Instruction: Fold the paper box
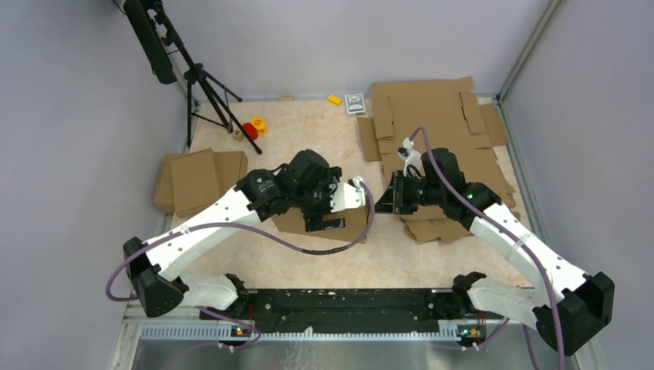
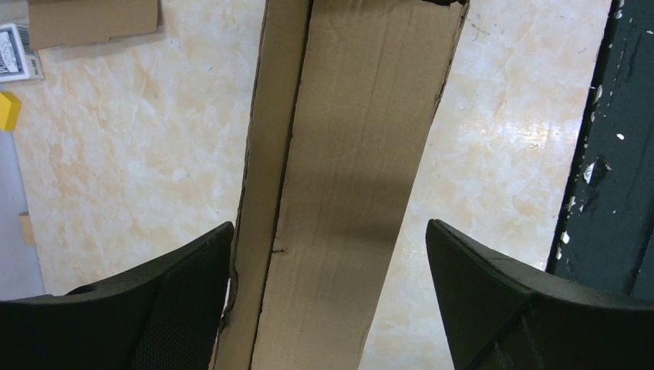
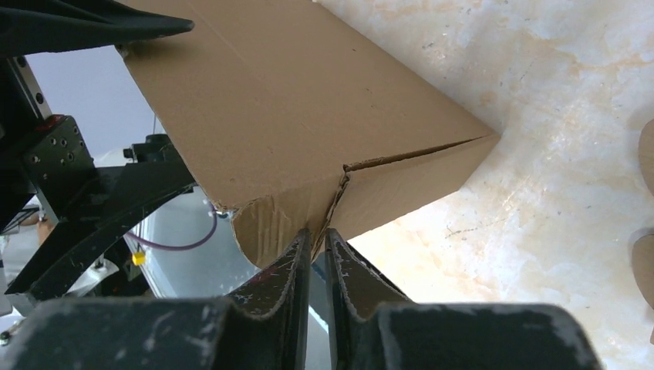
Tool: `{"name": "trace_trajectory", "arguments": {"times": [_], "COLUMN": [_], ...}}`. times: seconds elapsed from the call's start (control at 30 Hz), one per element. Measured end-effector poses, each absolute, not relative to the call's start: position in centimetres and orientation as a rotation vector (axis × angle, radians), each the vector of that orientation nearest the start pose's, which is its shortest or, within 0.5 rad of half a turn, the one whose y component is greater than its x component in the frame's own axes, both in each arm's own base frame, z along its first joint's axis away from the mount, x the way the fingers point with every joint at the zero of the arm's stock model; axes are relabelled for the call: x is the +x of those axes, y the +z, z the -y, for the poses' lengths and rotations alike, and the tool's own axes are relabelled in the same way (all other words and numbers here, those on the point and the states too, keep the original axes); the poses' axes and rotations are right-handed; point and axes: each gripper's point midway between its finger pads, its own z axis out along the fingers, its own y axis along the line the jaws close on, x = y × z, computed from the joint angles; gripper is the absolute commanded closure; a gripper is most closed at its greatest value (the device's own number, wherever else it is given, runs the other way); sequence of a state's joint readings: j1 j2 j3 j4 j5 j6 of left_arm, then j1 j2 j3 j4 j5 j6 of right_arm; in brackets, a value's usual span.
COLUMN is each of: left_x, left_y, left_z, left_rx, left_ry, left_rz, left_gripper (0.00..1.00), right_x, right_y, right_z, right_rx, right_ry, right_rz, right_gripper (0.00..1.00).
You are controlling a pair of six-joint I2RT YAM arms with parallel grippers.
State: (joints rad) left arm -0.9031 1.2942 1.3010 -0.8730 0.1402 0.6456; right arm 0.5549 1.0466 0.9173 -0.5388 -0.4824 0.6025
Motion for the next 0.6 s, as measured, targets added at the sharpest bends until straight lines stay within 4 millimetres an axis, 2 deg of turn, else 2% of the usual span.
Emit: {"name": "trace_trajectory", "arguments": {"times": [0.17,0.6], "left_x": [20.2,19.9], "left_y": [21.2,20.3], "left_z": [26.2,26.7], "left_rx": [1.750,1.745], "left_ry": [-0.317,-0.357], "left_rz": [-1.705,-1.709], "left_gripper": [0.10,0.24], "right_x": [18.7,17.6], "right_y": [20.8,21.1], "right_z": [-24.2,-25.3], "right_rx": [-0.249,-0.302], "right_ry": [1.147,1.191], "right_rz": [-2.404,-2.404], "right_gripper": [0.90,0.91]}}
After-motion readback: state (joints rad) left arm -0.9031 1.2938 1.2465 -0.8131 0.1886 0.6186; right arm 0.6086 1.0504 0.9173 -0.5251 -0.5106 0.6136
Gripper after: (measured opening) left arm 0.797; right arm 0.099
